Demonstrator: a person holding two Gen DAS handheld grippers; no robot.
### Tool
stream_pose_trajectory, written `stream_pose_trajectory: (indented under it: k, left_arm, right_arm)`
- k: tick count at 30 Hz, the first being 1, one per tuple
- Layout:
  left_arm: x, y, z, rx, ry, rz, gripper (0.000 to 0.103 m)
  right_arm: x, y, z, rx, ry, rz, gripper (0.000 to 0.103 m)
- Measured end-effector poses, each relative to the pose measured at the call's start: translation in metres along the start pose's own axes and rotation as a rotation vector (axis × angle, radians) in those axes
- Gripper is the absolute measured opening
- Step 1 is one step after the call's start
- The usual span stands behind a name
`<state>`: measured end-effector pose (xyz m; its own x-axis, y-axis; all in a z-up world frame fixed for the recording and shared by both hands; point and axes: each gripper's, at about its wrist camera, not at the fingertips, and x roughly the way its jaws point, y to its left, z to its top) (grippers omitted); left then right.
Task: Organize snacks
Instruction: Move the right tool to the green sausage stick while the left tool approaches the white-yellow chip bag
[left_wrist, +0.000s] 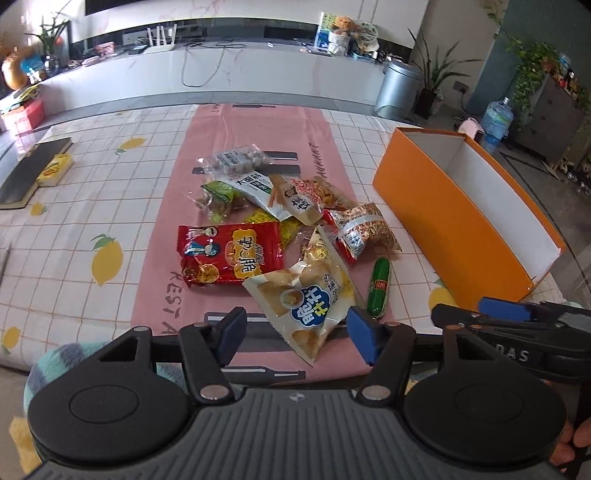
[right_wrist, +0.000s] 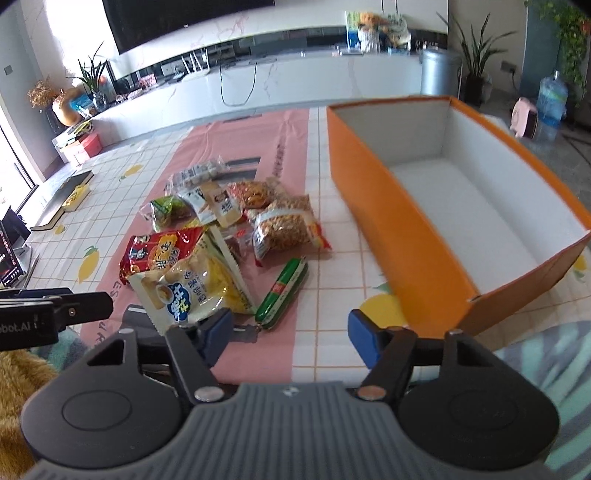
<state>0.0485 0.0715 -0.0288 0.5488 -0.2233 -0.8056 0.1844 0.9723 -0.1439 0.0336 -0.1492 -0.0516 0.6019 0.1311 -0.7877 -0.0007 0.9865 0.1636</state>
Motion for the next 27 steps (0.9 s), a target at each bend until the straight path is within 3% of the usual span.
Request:
stream_pose_trajectory:
  k: [3,7,12,18,27]
  left_arm:
    - [0.014,-0.003,0.006,0.053,0.023,-0.045,0.073]
    - [0.034,-0.006,0.015,0.107,0.032,-0.082,0.074]
    - [0.054,-0.012,0.027,0.184,0.048,-0.045,0.074]
    - [0.083,-0.012,0.038,0.283,0.106,-0.060,0.074]
    - [0.114,-0.001,0.044,0.244,0.167,-0.141,0.080]
  right_arm:
    - [0.019,0.001,0.004,0.011,0.030,0.003,0.061]
    - [0.043,0.001,0.011,0.023,0.061,0.019,0.046]
    - [0.069,0.002,0.019,0.025,0.085,0.043,0.046]
    - [0.096,-0.002,0.027,0.058,0.123,0.064,0.046]
    - [0.119,-0.007,0.031,0.065,0.139,0.096,0.040]
